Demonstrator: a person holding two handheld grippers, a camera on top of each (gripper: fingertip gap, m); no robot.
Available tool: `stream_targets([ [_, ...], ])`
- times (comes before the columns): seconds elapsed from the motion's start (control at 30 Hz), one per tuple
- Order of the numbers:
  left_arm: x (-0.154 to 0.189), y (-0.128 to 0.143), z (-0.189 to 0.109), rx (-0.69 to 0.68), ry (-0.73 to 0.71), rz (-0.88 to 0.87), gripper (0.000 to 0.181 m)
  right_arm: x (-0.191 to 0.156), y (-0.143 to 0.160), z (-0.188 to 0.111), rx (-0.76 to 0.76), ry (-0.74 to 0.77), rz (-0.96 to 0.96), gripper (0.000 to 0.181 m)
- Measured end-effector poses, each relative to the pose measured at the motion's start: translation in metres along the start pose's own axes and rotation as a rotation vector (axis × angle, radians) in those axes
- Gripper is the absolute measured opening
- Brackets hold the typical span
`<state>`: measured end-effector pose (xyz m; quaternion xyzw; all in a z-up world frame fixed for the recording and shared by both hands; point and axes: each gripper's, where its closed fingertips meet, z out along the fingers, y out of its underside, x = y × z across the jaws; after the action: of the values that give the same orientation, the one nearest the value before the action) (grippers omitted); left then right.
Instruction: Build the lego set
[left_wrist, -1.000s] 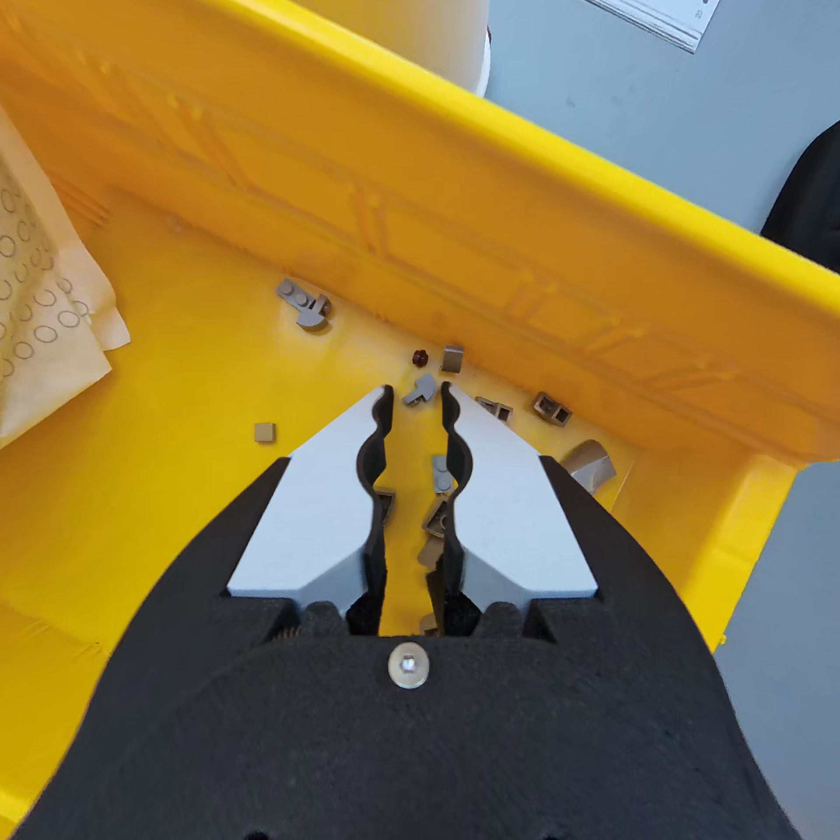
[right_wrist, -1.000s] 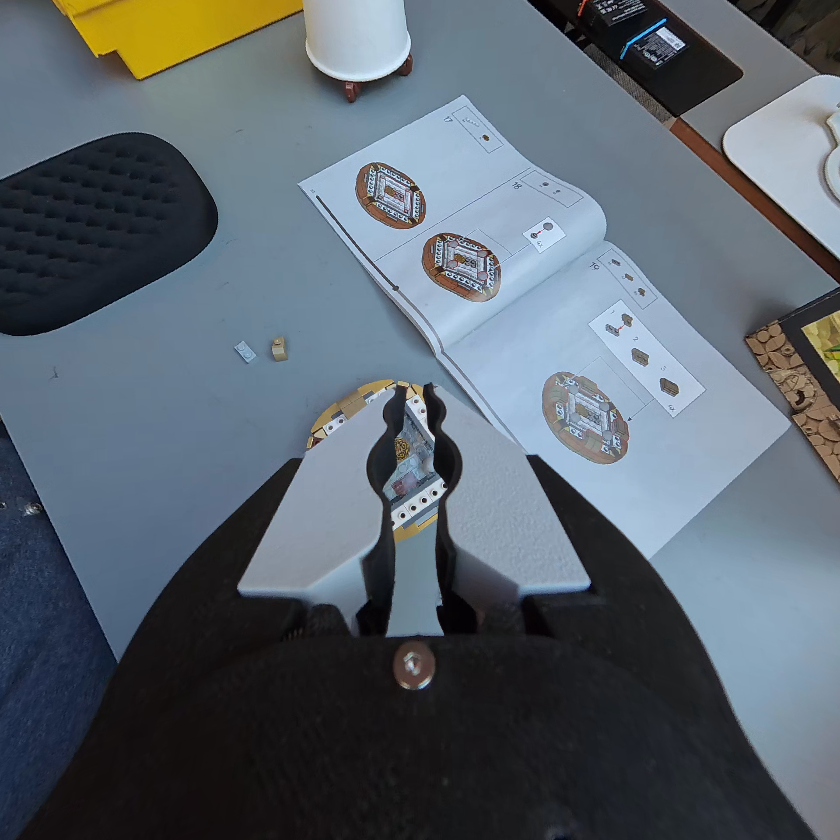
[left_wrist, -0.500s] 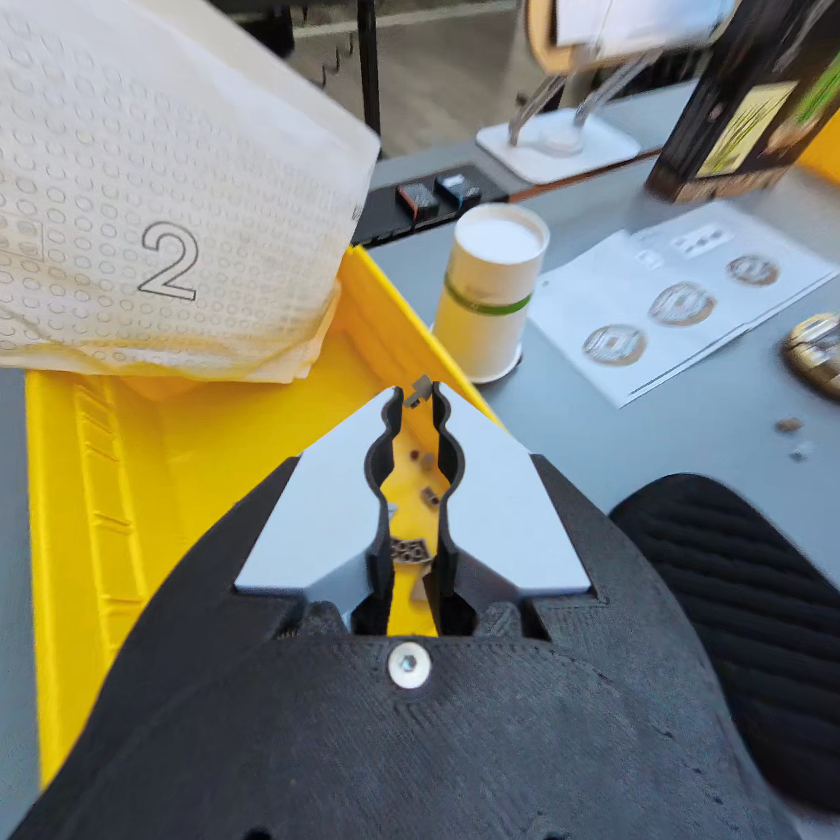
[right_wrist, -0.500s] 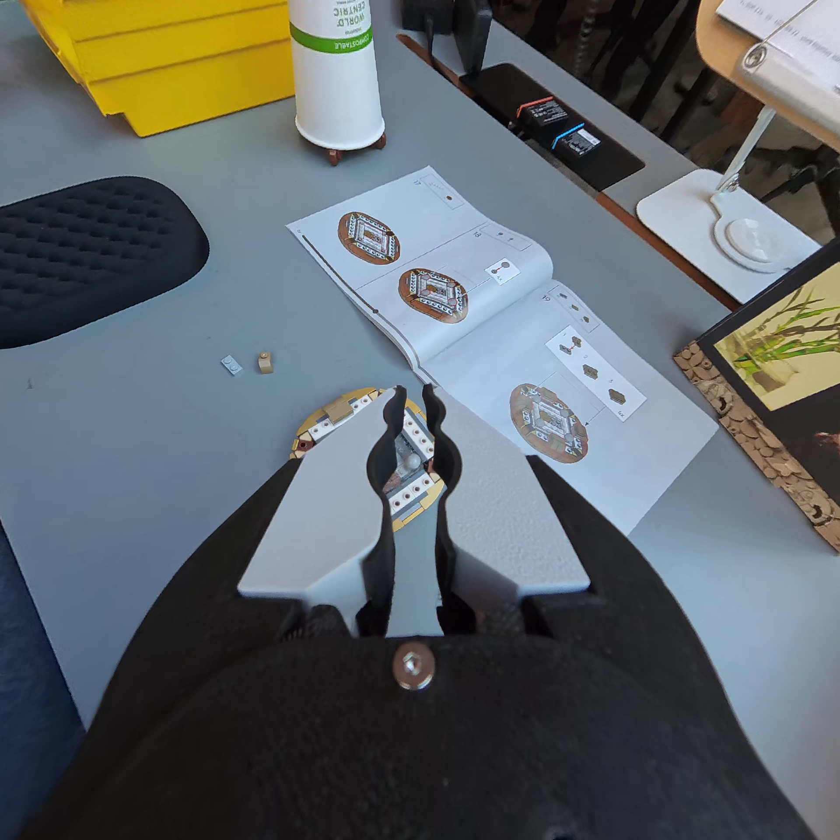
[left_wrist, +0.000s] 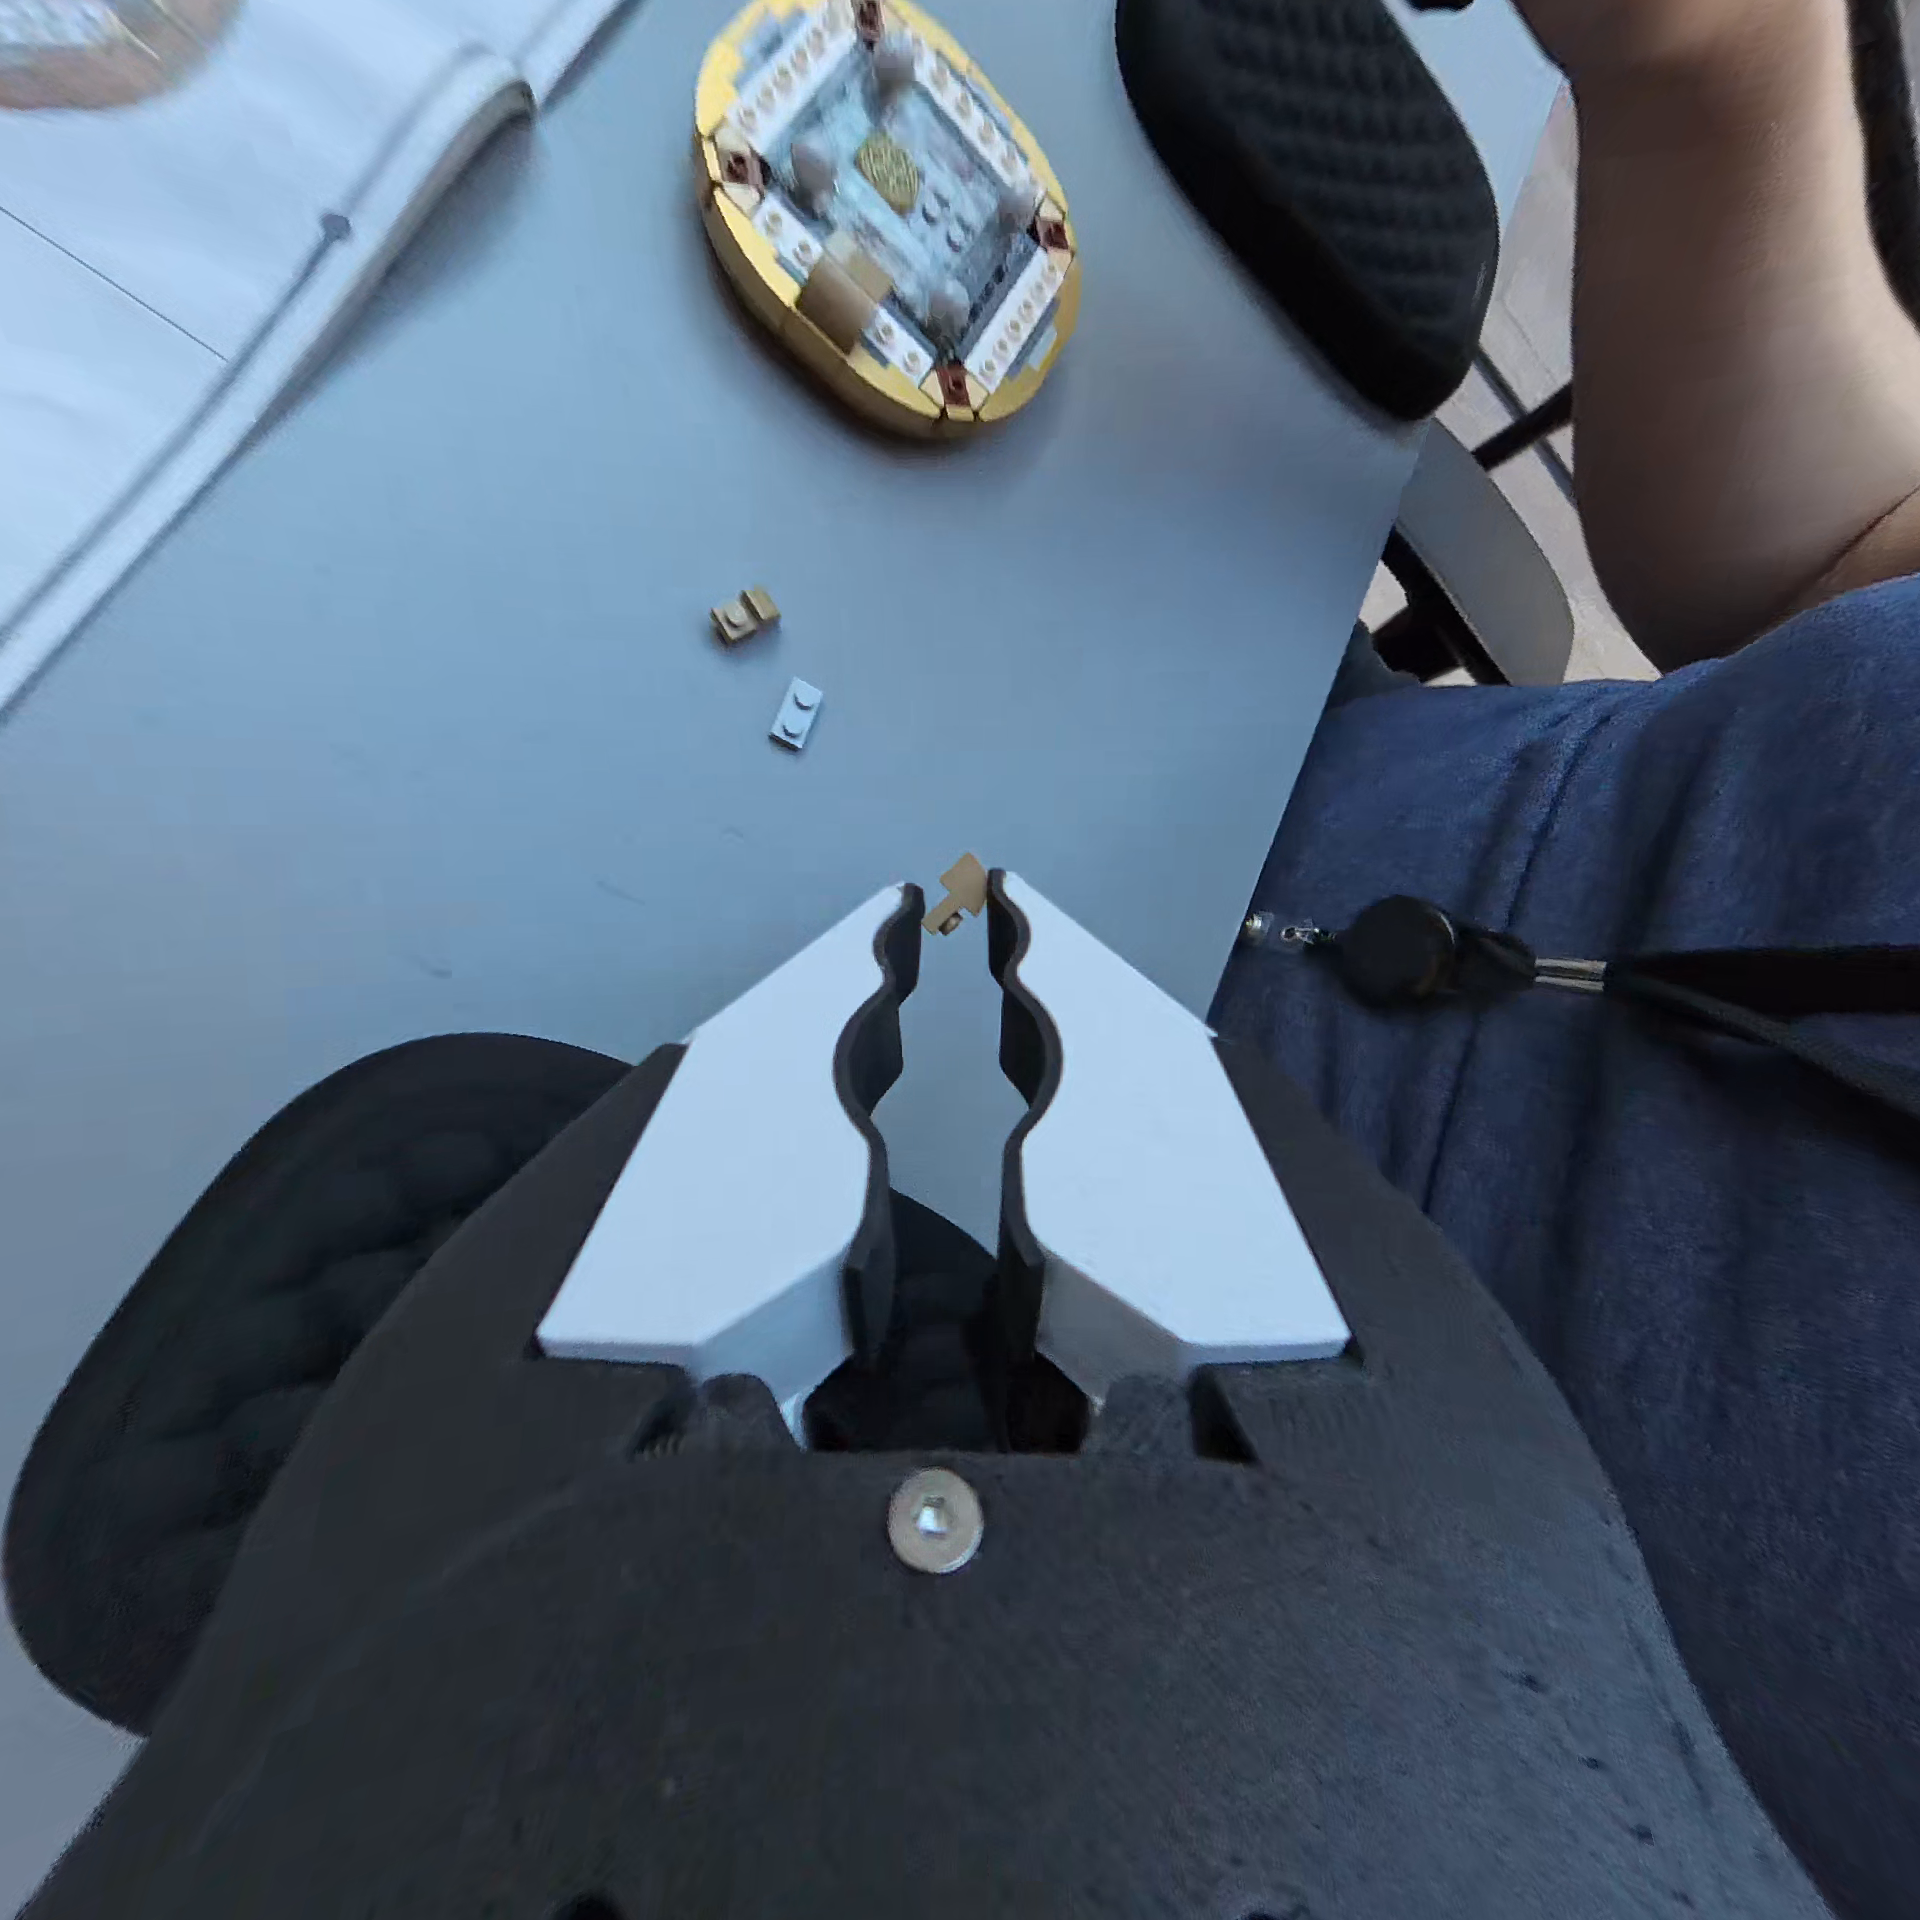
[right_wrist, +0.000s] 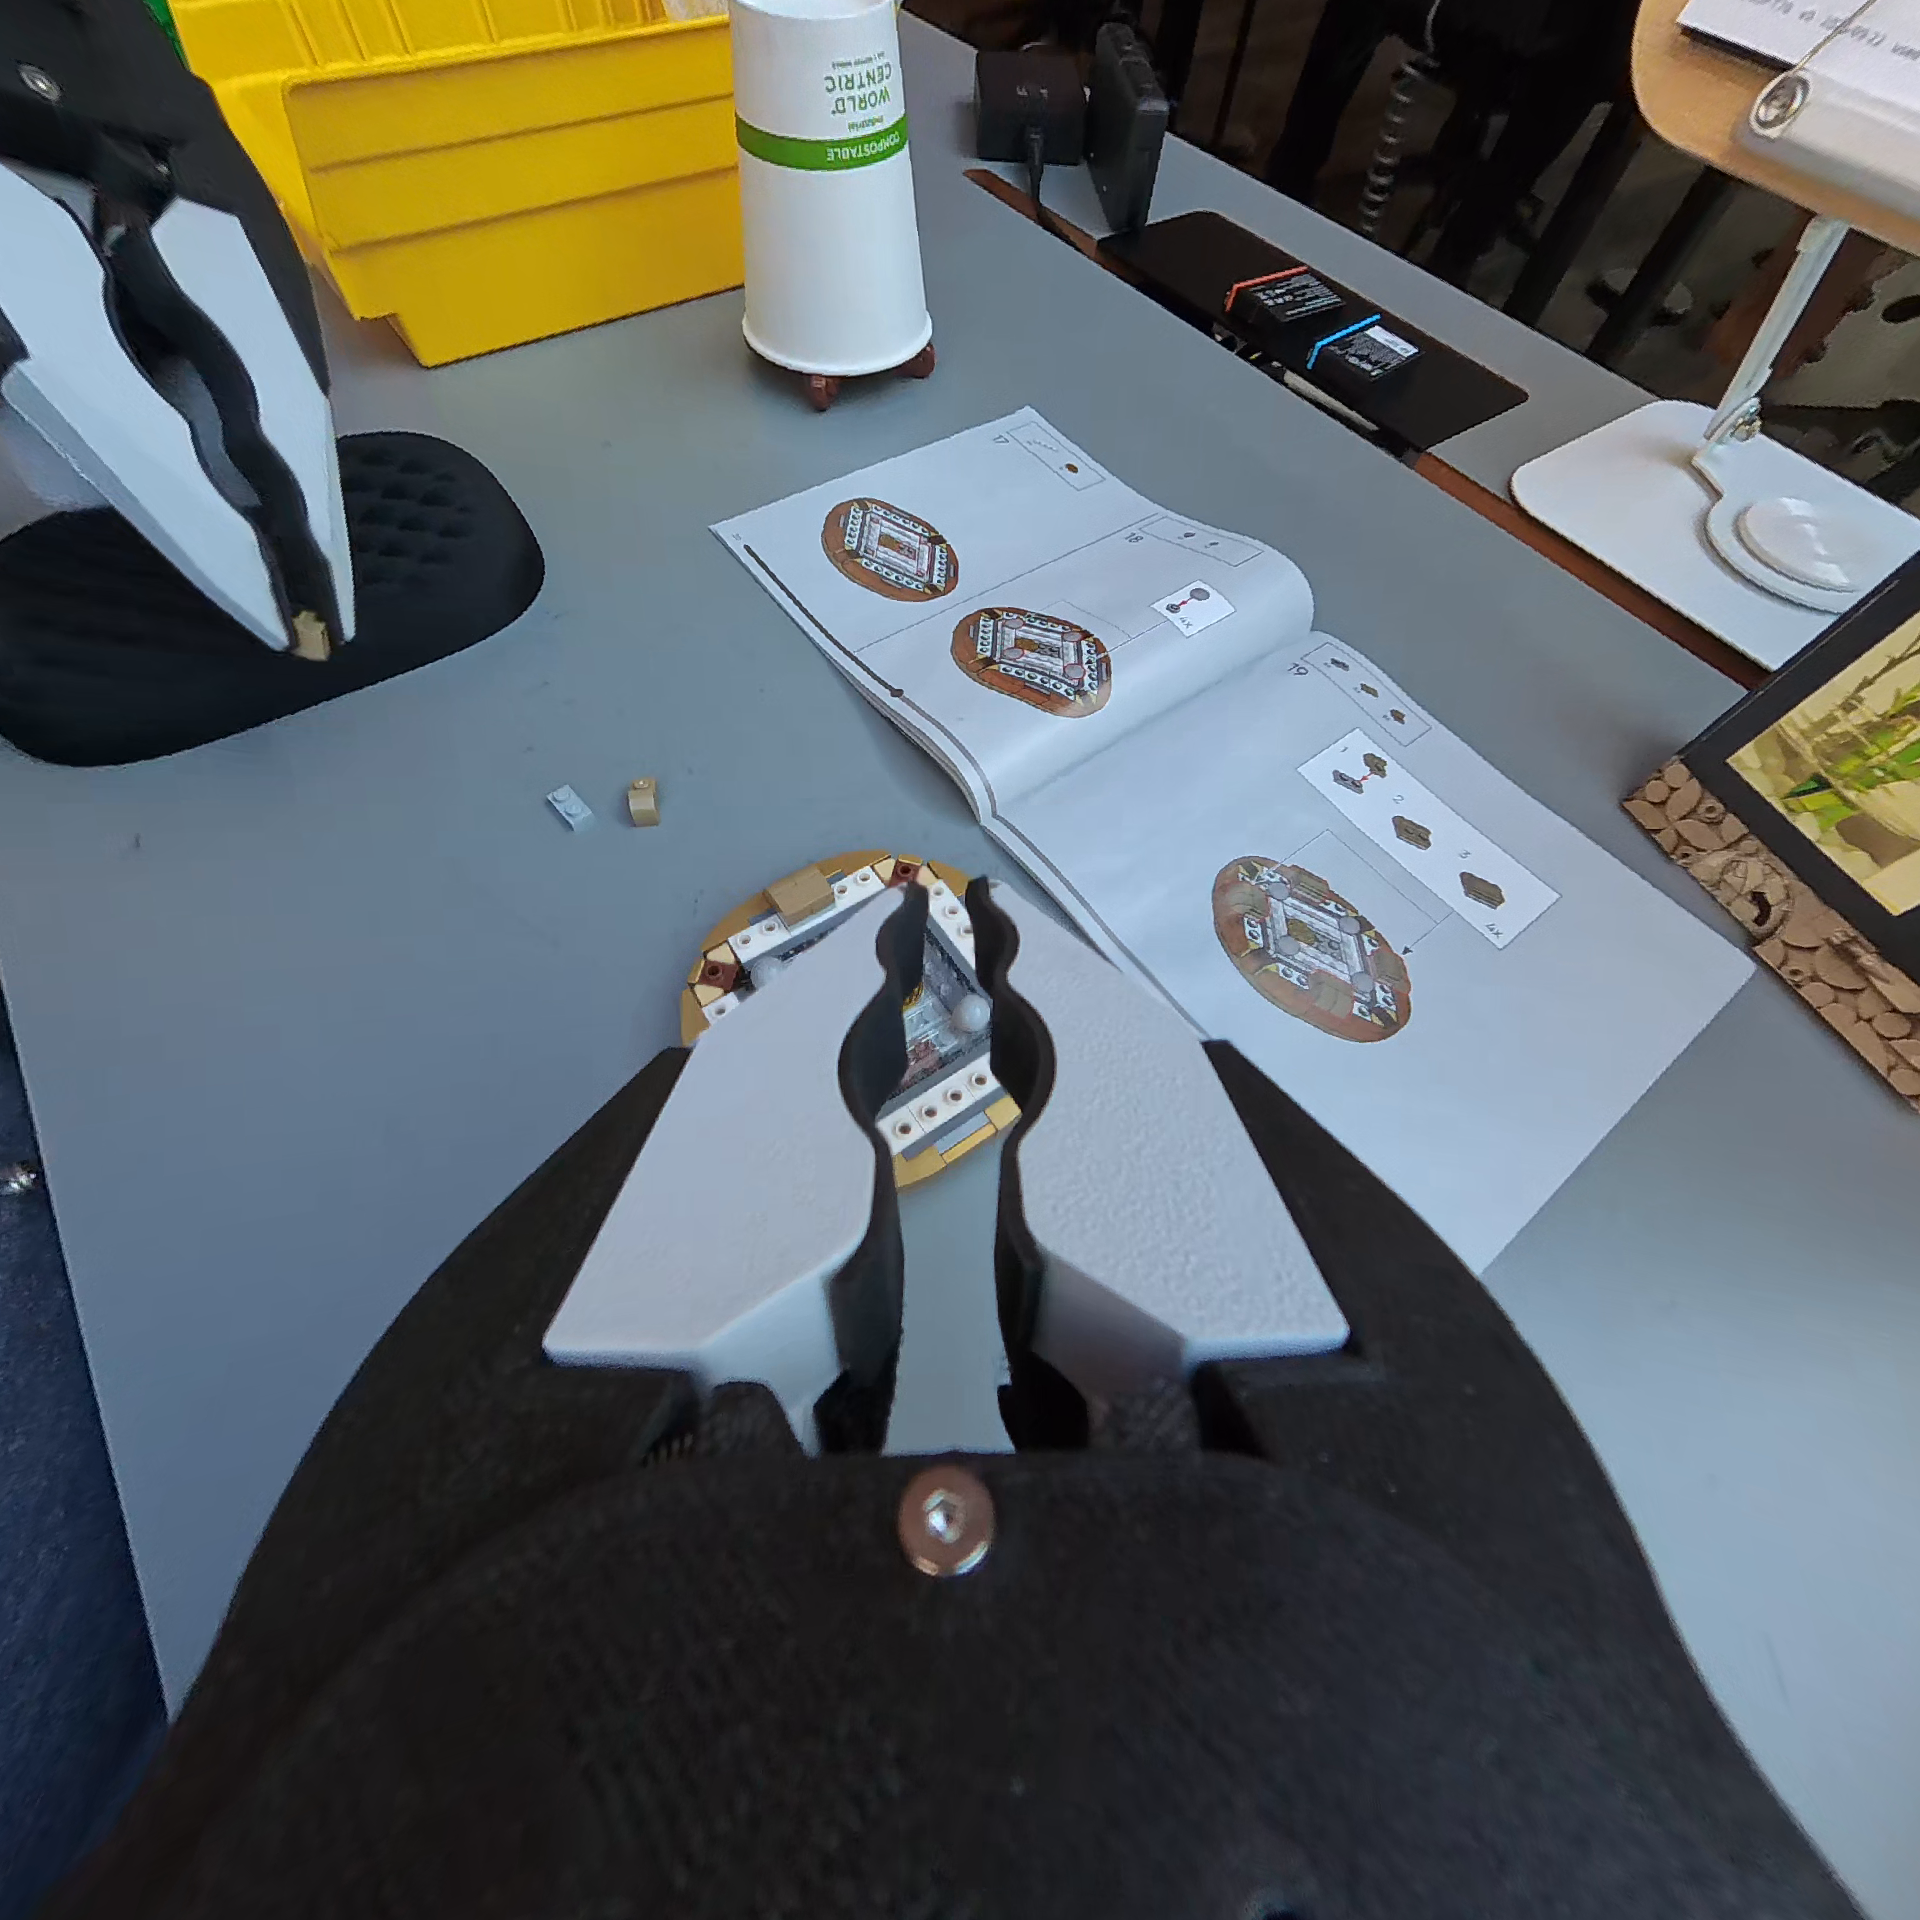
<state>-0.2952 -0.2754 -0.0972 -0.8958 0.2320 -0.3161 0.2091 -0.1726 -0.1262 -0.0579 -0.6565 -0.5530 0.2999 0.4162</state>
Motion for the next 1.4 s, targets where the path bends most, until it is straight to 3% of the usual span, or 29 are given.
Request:
stream_targets([
  [0.03,0.001,0.003,0.005,-0.037,0.014,-0.027,0.011,0.000,0.002,-0.002,0.000,-0.003,-0.001,0.008],
  [0.4,-0.002,0.021,0.042,-0.332,-0.056,-0.058,0.011,0.007,0.015,-0.015,0.058,-0.014,0.044,0.008],
  [0.73,-0.009,0.031,0.052,-0.531,-0.082,-0.060,0.011,0.017,0.018,-0.027,0.083,-0.015,0.068,0.008],
  [1.0,-0.011,0.027,0.053,-0.603,-0.050,-0.088,0.013,0.015,0.027,-0.030,0.083,-0.021,0.089,0.008],
  [1.13,-0.018,0.019,0.049,-0.573,-0.092,-0.088,0.031,0.014,0.027,-0.030,0.084,-0.022,0.092,0.008],
  [1.2,-0.026,0.013,0.037,-0.526,-0.152,-0.075,0.031,0.015,0.025,-0.031,0.084,-0.017,0.087,0.008],
  [1.3,-0.029,-0.011,0.008,-0.304,-0.188,-0.093,0.025,0.016,0.018,-0.034,0.099,-0.010,0.062,0.008],
  [1.4,-0.041,-0.030,-0.048,0.025,-0.285,-0.118,0.019,0.018,0.010,-0.038,0.123,0.007,0.028,0.008],
])
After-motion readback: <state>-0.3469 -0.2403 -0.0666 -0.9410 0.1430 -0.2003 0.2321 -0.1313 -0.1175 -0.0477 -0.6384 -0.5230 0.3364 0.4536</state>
